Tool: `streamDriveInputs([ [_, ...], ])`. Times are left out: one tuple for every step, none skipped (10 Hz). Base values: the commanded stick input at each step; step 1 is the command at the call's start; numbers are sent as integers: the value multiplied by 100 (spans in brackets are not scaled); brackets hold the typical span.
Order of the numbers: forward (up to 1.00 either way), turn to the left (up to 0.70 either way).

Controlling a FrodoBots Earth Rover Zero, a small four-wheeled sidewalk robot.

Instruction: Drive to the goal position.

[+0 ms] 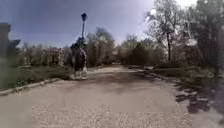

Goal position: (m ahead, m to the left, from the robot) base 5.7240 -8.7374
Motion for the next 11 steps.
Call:
streamDriveInputs([
  [70,0],
  [70,0],
  [70,0],
  [70,0],
  [70,0],
  [70,0],
  [70,0],
  [70,0],
  [70,0],
  [70,0],
  [70,0],
])
